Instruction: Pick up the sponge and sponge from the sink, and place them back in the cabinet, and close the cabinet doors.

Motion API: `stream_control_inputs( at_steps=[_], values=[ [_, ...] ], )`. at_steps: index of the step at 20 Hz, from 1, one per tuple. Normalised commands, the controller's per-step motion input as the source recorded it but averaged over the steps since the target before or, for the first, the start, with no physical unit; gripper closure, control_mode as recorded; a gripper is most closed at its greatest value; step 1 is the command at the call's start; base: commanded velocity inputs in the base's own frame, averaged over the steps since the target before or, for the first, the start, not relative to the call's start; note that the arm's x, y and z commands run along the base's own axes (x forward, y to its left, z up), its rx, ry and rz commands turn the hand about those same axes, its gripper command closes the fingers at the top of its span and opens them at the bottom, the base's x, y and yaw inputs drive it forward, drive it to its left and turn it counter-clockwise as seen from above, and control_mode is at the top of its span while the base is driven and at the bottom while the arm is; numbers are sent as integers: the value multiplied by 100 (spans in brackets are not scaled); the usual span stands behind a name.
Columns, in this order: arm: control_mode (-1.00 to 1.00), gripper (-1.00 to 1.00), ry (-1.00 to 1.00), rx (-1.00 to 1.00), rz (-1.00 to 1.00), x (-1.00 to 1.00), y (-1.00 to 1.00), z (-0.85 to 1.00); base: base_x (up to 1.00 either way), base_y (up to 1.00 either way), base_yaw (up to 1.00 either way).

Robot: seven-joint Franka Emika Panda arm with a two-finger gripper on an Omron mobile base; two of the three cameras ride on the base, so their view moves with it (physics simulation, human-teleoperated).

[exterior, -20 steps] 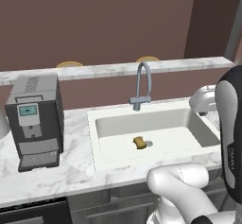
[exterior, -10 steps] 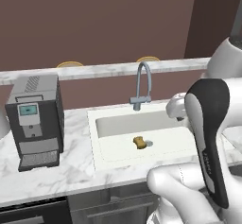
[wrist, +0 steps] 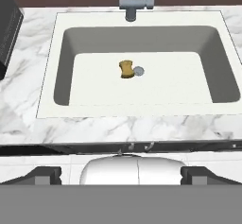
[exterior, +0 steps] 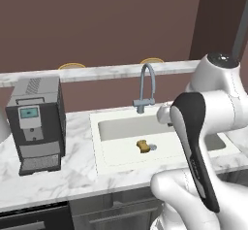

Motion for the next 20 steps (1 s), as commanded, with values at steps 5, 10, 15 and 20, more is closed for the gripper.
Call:
stream_control_inputs(
  at_steps=[5,10,15,20],
  values=[
    [-100,-100,0,2,0,44,0,-33,0,0,0],
    [-100,-100,0,0,0,43,0,-39,0,0,0],
    [-100,-100,0,1,0,37,0,-43,0,0,0],
    [-100,-100,0,1,0,34,0,-47,0,0,0]
  ],
)
